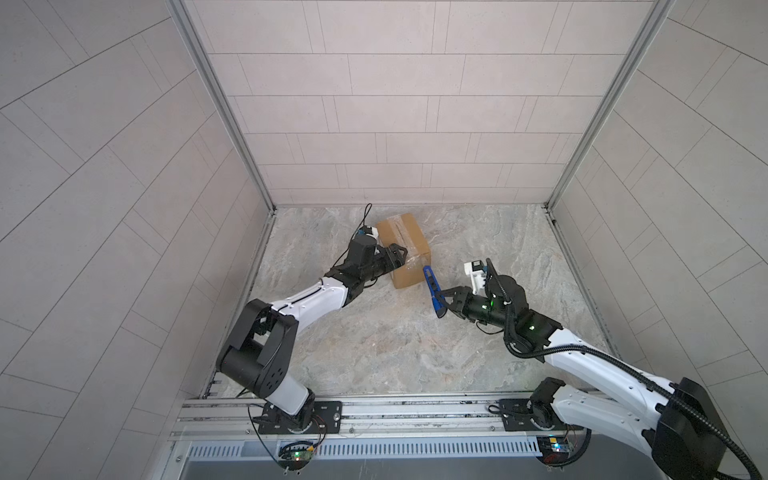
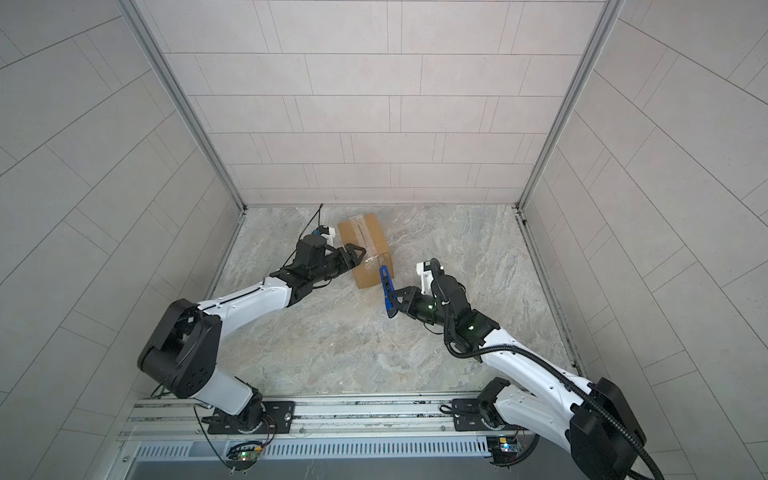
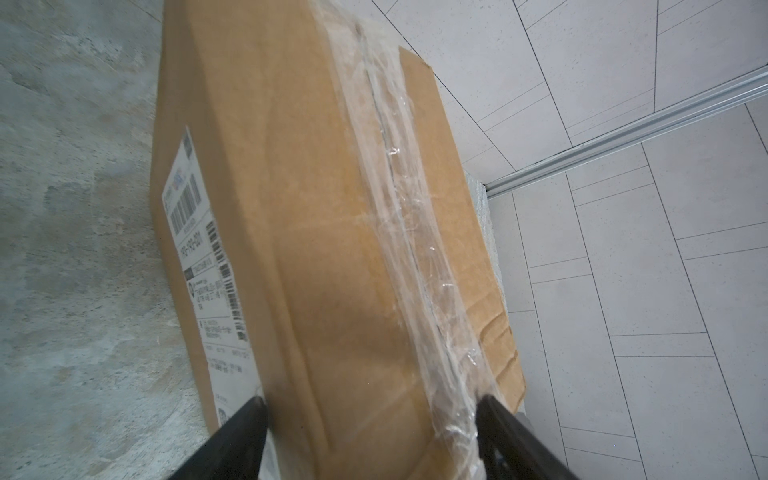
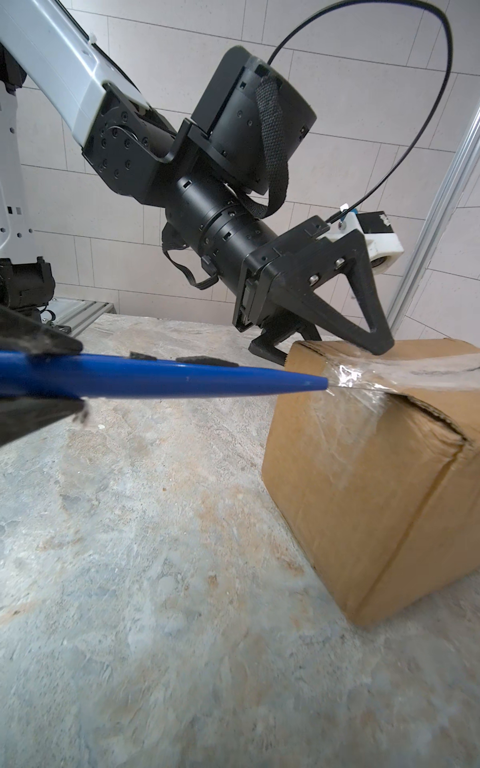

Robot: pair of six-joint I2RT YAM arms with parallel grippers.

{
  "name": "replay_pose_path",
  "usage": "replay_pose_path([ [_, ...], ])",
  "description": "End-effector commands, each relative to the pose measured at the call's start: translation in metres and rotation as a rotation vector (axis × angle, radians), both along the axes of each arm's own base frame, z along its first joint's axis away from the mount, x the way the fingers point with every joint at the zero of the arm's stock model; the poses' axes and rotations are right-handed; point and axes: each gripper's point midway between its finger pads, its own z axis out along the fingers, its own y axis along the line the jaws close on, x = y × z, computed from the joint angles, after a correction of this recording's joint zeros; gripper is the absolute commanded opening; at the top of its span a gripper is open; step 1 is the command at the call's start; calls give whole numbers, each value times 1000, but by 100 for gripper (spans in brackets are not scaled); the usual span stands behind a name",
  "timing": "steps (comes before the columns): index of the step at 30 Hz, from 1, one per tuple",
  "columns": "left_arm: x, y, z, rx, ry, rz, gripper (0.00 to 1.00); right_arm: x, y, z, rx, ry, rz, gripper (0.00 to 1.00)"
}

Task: Unpack the express box
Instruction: 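Continue slicing the tape seam with the right gripper's cutter while the left holds the box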

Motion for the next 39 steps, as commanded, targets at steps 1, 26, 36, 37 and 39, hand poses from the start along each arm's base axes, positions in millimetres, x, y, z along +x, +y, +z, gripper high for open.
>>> replay_pose_path([
  [1, -1, -14, 16, -39, -45, -53, 82, -17, 22, 43, 101, -83, 147, 0],
  [26, 31, 13, 39, 52, -103, -50, 83, 13, -23, 8, 48, -26, -96, 0],
  [36, 46, 6, 12, 90, -60, -71, 80, 20, -22, 20, 163, -55, -126, 0],
  [37, 46, 6, 11, 94, -59, -73, 79, 20, -22, 22, 175, -60, -127, 0],
  [39, 46, 5, 8, 96, -58, -80, 79, 21, -22, 23, 184, -61, -131, 0],
])
